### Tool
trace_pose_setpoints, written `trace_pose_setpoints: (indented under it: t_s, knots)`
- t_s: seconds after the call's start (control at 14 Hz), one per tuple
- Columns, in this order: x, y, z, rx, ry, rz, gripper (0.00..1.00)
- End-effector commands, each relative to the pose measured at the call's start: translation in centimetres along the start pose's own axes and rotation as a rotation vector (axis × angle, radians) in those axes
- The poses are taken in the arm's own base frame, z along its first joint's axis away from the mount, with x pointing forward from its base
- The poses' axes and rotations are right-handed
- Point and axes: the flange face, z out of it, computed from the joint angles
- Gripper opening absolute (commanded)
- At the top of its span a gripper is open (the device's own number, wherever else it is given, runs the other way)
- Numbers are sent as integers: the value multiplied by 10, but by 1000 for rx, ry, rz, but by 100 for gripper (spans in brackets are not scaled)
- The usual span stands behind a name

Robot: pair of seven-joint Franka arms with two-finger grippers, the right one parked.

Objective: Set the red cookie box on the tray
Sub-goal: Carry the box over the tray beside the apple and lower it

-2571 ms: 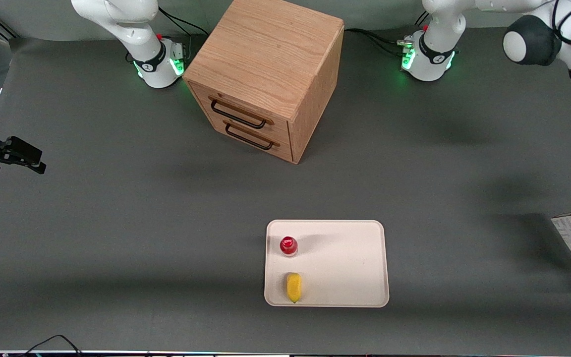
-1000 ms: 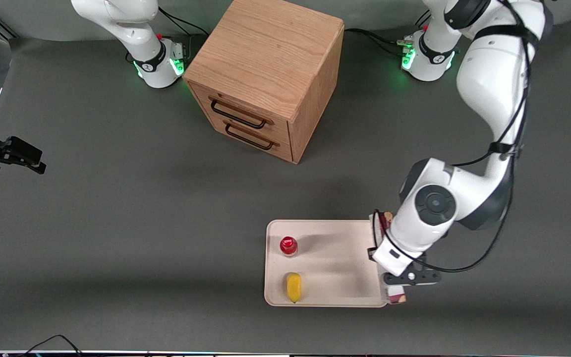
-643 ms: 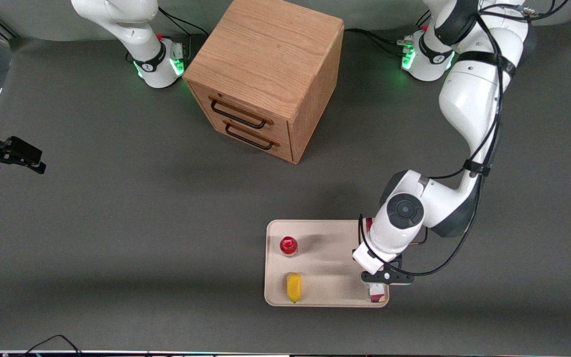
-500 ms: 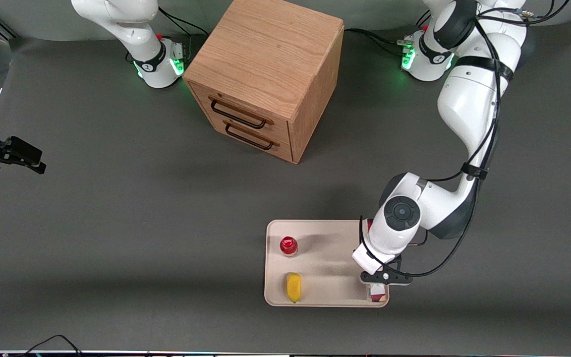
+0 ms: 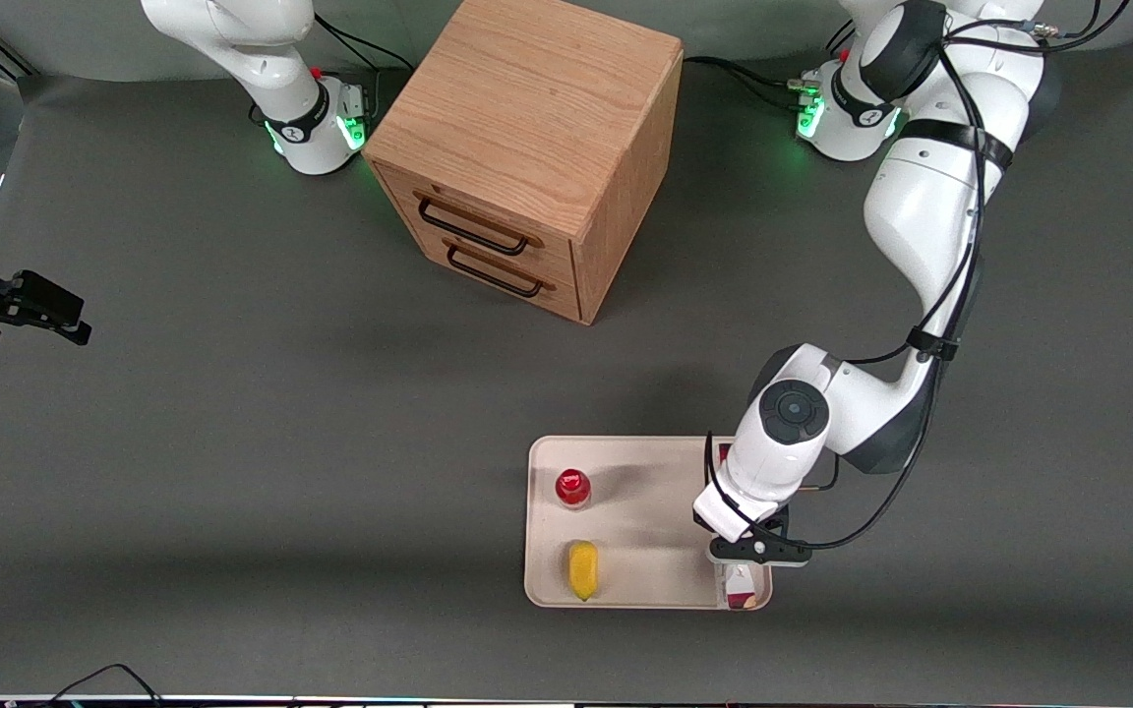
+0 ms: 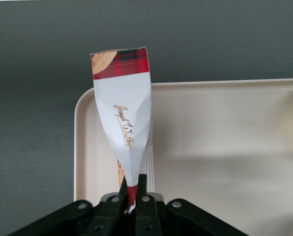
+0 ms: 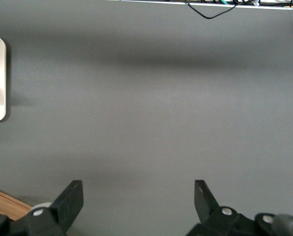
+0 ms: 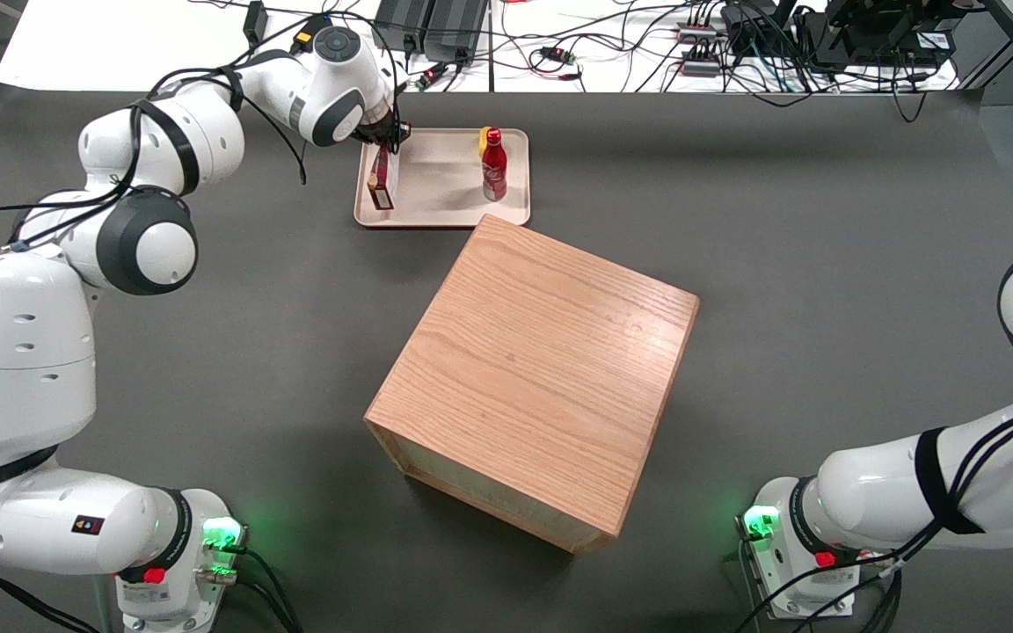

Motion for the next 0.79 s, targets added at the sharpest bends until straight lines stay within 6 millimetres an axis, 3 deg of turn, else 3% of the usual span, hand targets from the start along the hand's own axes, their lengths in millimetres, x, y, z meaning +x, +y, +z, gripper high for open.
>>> trace_pose_setpoints:
  t_s: [0.0,0.14,0.21,0.36,0.57,0.71]
  knots:
    - [0,1,-5,16,32,-2,0]
    - [0,0,-4,17,31,-3,1]
    - [0,-2,-2,18,29,-4,12]
    - [2,-6,-3,30,28,-2,100]
    - [7,-27,-10,101,-2,-10,100]
    - [14,-44,-34,156,-54,-40,100]
